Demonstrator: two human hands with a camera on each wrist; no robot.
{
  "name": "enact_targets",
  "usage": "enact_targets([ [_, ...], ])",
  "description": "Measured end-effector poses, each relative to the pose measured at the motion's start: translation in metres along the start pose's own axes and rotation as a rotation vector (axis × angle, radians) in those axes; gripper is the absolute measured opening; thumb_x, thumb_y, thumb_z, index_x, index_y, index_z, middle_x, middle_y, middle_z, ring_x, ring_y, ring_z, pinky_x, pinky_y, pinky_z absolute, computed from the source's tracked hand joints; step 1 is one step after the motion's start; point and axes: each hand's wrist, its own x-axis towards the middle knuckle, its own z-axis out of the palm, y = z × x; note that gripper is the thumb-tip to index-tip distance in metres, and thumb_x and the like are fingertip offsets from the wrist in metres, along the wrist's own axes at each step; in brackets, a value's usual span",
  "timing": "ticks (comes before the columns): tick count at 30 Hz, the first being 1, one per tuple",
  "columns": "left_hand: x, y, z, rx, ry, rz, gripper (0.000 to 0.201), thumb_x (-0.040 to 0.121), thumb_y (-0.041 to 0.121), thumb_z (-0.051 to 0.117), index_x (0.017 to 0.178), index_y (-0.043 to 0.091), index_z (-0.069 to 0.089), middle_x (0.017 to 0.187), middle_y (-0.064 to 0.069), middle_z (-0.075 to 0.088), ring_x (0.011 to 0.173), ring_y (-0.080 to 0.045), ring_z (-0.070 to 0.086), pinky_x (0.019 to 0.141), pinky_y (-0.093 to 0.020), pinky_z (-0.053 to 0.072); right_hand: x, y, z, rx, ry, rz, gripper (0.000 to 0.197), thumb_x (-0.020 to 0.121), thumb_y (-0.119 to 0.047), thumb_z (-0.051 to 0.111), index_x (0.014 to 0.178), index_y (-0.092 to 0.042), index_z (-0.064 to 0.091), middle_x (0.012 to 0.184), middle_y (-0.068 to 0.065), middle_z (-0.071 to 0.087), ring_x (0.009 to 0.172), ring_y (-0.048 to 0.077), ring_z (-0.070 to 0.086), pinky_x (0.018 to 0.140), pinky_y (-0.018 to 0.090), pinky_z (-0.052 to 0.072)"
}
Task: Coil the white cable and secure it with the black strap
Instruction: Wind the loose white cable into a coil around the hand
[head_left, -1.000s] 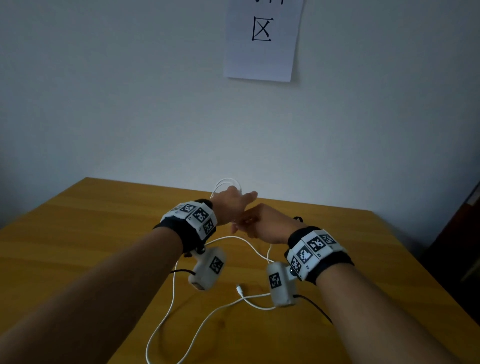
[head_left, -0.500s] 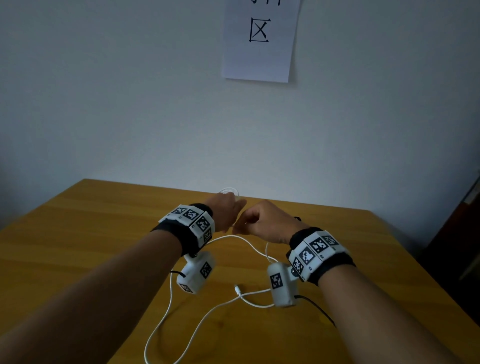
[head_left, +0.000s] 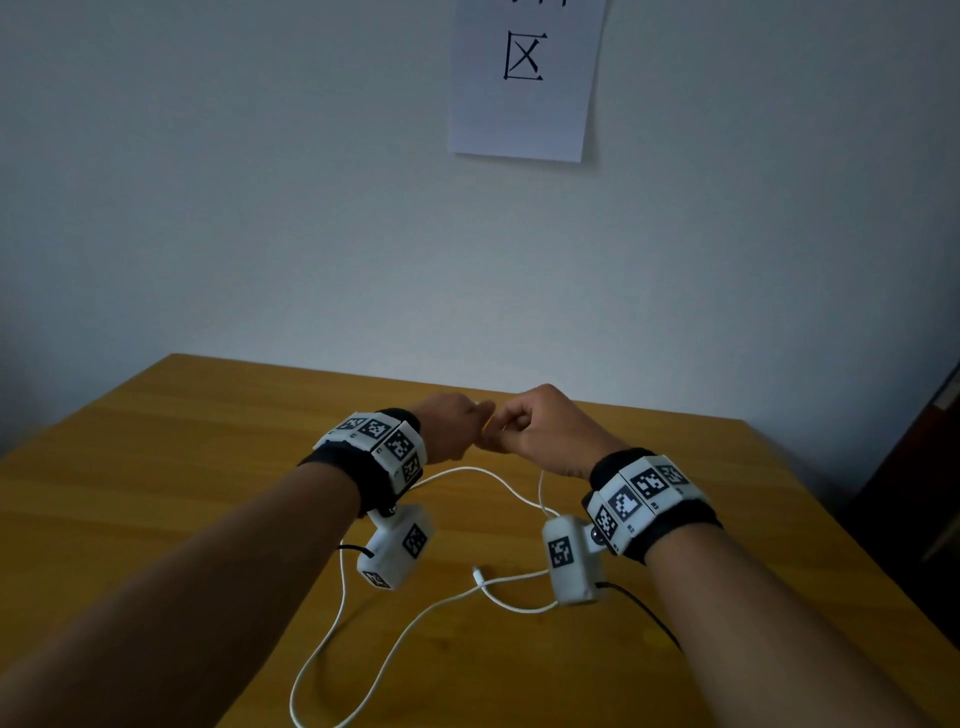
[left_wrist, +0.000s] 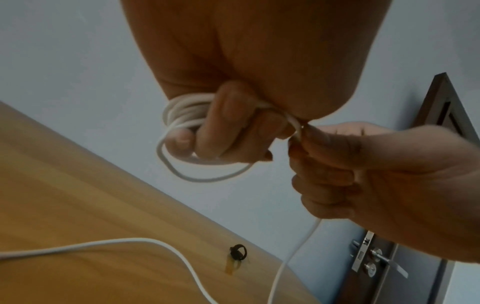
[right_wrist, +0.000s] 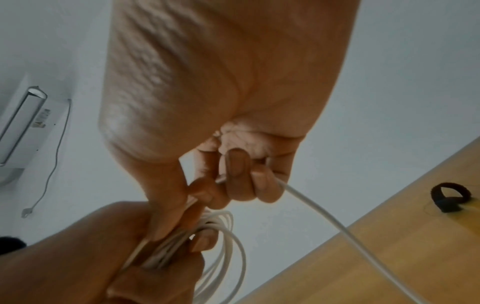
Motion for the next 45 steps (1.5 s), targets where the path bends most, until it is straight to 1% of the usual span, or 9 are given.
enact_targets([
  [6, 0.006, -0.008, -0.002, -0.487, -0.147, -0.010, 0.071, 0.087, 0.076, 0.032, 0.056, 0.013, 0.047, 0.051, -0.002, 0.041, 0.043, -0.018, 0.032, 0.050, -0.027, 0.031, 0.004, 0.003, -0.006, 0.031, 0.114, 0.015, 0.018, 0.091, -0.032, 0.077, 0.100, -0.024, 0.064, 0.086, 0.003, 0.073, 0.072, 0.015, 0.064, 0.069, 0.034, 0.051],
  [12, -0.002, 0.002, -0.010, -0.884, -0.232, 0.046, 0.051, 0.105, 0.037, 0.036, 0.058, 0.018, 0.029, 0.047, 0.004, 0.022, 0.041, -0.013, 0.017, 0.045, -0.024, 0.019, 0.006, 0.015, -0.009, 0.174, 0.167, 0.038, 0.008, 0.102, -0.024, 0.063, 0.097, -0.018, 0.062, 0.080, 0.006, 0.069, 0.067, 0.018, 0.057, 0.070, 0.037, 0.052],
  [22, 0.007, 0.003, -0.020, -1.692, -0.290, 0.222, 0.028, 0.096, 0.026, 0.030, 0.070, 0.018, 0.037, 0.046, 0.004, 0.034, 0.035, -0.012, 0.030, 0.057, -0.028, 0.016, 0.007, 0.028, 0.011, 0.275, 0.134, 0.141, 0.039, 0.113, -0.025, 0.030, 0.093, -0.012, 0.061, 0.073, 0.010, 0.064, 0.055, 0.021, 0.050, 0.055, 0.032, 0.046],
  [25, 0.006, 0.007, -0.023, -1.746, -0.201, 0.264, 0.032, 0.100, 0.025, 0.028, 0.073, 0.014, 0.043, 0.058, -0.003, 0.058, 0.046, -0.021, 0.051, 0.058, -0.030, 0.038, 0.008, 0.032, 0.021, 0.156, 0.058, 0.075, 0.035, 0.112, -0.022, 0.033, 0.109, -0.005, 0.063, 0.071, 0.008, 0.062, 0.050, 0.018, 0.049, 0.053, 0.030, 0.045],
  [28, 0.004, 0.012, -0.023, -1.714, -0.161, 0.370, 0.041, 0.105, 0.027, 0.023, 0.073, 0.013, 0.043, 0.100, -0.015, 0.075, 0.086, -0.032, 0.073, 0.084, -0.039, 0.048, 0.007, 0.026, 0.028, -0.016, -0.023, 0.029, 0.021, 0.104, -0.017, 0.043, 0.114, -0.011, 0.060, 0.075, 0.005, 0.066, 0.053, 0.014, 0.055, 0.055, 0.030, 0.047],
  [32, 0.006, 0.017, -0.019, -1.544, -0.058, 0.440, 0.054, 0.107, 0.032, 0.018, 0.082, 0.009, 0.060, 0.134, -0.020, 0.060, 0.123, -0.030, 0.060, 0.108, -0.041, 0.038, 0.004, 0.014, 0.028, -0.180, -0.112, 0.001, 0.029, 0.096, -0.013, 0.056, 0.125, -0.017, 0.059, 0.078, -0.005, 0.064, 0.063, 0.003, 0.061, 0.061, 0.023, 0.046],
  [38, 0.012, 0.013, -0.016, -0.869, 0.210, 0.252, 0.053, 0.108, 0.027, 0.016, 0.133, -0.005, 0.050, 0.140, -0.005, 0.053, 0.135, -0.016, 0.044, 0.100, -0.025, 0.032, 0.000, 0.012, 0.025, -0.214, -0.143, -0.022, 0.044, 0.084, -0.023, 0.078, 0.124, -0.029, 0.063, 0.083, -0.003, 0.071, 0.070, 0.008, 0.065, 0.064, 0.022, 0.047],
  [42, 0.010, 0.003, -0.005, -0.276, 0.232, 0.198, 0.023, 0.104, 0.025, 0.037, 0.107, 0.002, 0.036, 0.115, 0.000, 0.066, 0.091, -0.019, 0.063, 0.077, -0.037, 0.047, -0.001, 0.010, 0.018, -0.277, -0.131, -0.070, 0.053, 0.077, -0.018, 0.086, 0.125, -0.027, 0.065, 0.082, -0.008, 0.071, 0.068, 0.001, 0.065, 0.057, 0.012, 0.045],
  [45, 0.006, -0.002, -0.001, 0.140, 0.207, 0.161, 0.033, 0.101, 0.030, 0.039, 0.115, 0.001, 0.036, 0.114, -0.010, 0.065, 0.096, -0.032, 0.063, 0.080, -0.042, 0.048, -0.001, 0.008, 0.013, -0.310, -0.096, -0.047, 0.050, 0.080, -0.011, 0.084, 0.125, -0.024, 0.066, 0.082, -0.013, 0.068, 0.069, -0.002, 0.061, 0.056, 0.013, 0.043],
])
